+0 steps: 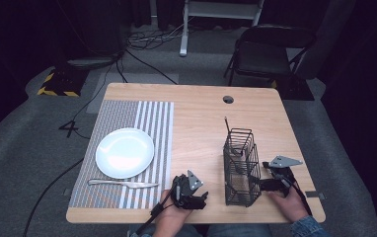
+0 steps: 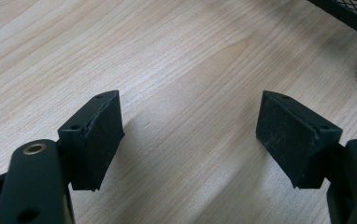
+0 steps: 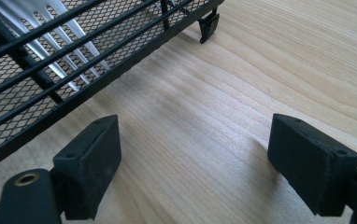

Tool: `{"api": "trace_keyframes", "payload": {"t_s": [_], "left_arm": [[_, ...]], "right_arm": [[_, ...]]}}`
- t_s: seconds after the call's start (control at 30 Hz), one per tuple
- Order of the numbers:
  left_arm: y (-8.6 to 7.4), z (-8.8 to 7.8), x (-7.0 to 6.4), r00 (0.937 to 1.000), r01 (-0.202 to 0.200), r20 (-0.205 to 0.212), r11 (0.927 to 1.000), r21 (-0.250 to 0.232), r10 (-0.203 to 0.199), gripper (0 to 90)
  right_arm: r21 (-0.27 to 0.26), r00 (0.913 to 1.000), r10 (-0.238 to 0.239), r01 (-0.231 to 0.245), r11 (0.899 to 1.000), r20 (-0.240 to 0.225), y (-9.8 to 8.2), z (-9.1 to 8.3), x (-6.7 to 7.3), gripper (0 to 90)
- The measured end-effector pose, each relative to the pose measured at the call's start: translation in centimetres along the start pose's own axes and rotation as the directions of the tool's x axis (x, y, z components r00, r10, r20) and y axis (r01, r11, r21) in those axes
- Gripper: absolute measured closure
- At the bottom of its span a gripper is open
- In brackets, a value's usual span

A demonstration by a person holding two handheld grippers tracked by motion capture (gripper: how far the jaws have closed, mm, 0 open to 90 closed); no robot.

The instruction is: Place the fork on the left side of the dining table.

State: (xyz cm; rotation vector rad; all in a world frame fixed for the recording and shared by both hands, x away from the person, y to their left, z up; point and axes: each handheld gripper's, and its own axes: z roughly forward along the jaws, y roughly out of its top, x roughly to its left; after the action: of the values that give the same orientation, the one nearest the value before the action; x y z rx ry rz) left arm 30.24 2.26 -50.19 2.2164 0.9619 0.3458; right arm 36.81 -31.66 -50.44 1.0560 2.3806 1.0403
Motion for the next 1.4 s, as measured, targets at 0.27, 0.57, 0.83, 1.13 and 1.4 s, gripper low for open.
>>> {"api": "trace_keyframes", "payload": {"t_s": [0.27,0.57,0.83,1.13,1.4], "left_arm": [[0.3,-0.2,0.2,0.9986,0.024,0.046,0.9997,0.005,-0.024,29.9],[0.7,-1.0,0.6,0.9967,0.05,0.066,0.9986,-0.019,-0.048,30.6],[1.7,-2.5,1.1,0.9932,0.061,0.103,0.9964,-0.059,-0.055,32.4],[3.7,-5.7,3.0,0.9872,0.087,0.144,0.9893,-0.117,-0.07,33.4],[6.0,-7.0,4.0,0.9905,0.067,0.129,0.9876,-0.142,-0.048,35.1]], "right_arm": [[0.0,1.0,-0.003,0.003,1.0,-0.004,0.0,0.0,0.0,17.6],[0.0,1.0,-0.005,0.005,1.0,-0.005,0.0,0.0,0.0,17.6],[0.001,1.0,-0.005,0.005,1.0,-0.005,0.0,0.0,0.0,17.6],[0.0,1.0,-0.004,0.004,1.0,-0.002,0.0,0.0,0.0,17.6],[0.0,1.0,0.001,-0.001,1.0,0.001,0.0,0.0,0.1,17.6]]}}
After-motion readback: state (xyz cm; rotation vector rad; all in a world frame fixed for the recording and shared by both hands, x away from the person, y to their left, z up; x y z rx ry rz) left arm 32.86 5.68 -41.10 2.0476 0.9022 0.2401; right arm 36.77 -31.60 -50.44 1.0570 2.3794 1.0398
